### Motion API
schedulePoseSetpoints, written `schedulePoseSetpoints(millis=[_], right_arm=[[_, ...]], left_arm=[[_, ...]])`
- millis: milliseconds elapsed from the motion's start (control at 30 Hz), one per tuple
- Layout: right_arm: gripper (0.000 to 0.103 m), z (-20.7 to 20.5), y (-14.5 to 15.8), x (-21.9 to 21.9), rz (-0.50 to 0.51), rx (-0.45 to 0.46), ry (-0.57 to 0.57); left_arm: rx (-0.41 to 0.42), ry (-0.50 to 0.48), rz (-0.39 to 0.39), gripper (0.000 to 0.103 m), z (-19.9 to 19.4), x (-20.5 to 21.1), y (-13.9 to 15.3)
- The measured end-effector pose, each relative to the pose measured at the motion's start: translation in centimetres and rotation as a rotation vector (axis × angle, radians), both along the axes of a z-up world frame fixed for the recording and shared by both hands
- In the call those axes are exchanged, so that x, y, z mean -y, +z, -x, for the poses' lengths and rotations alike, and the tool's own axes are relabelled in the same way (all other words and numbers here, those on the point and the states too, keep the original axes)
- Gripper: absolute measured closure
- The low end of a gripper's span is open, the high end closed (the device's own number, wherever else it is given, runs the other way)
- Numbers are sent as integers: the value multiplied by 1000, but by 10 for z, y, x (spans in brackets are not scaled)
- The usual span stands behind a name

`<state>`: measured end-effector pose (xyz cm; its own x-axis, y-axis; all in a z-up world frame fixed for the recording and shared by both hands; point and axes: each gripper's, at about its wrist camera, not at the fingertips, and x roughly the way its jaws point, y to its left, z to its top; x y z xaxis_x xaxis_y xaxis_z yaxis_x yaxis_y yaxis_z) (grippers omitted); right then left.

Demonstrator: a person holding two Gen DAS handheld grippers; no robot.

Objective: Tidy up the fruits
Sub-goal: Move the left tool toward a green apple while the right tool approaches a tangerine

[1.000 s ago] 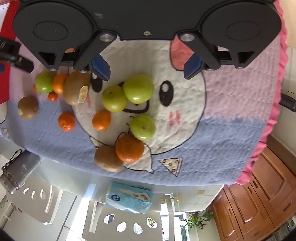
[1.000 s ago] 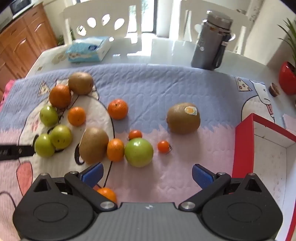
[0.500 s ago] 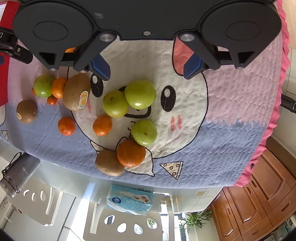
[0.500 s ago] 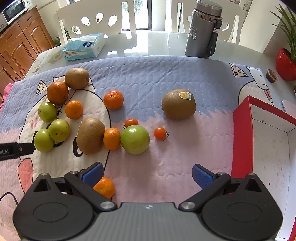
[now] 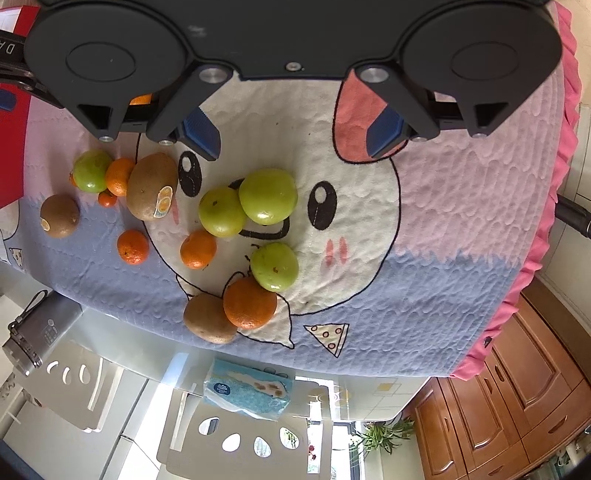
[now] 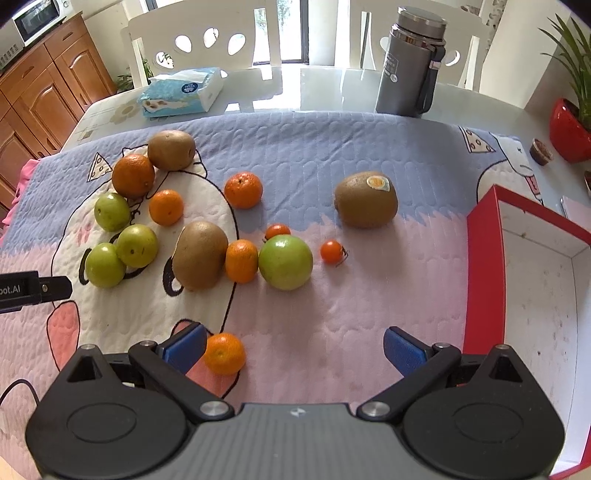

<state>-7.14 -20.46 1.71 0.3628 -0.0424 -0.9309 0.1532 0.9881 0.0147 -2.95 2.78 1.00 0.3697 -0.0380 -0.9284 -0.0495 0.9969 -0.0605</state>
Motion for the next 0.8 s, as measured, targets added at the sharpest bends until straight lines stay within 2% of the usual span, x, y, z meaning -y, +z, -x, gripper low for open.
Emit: schedulePoseSetpoints(millis=[167,333,500,800], right_arm=[[0,8,4,-1,-11,6,-21],[0,16,7,-3,5,11,-26],[0,23,5,-7,11,1,-35],[0,32,3,-9,-13,13,-71]], left_arm=[[4,-8,2,1,3,-3,3],[16,14,82,1,8,-13,3],[-4,6,73,1,9,-14,-4],[44,-29,42,1,4,-13,0]])
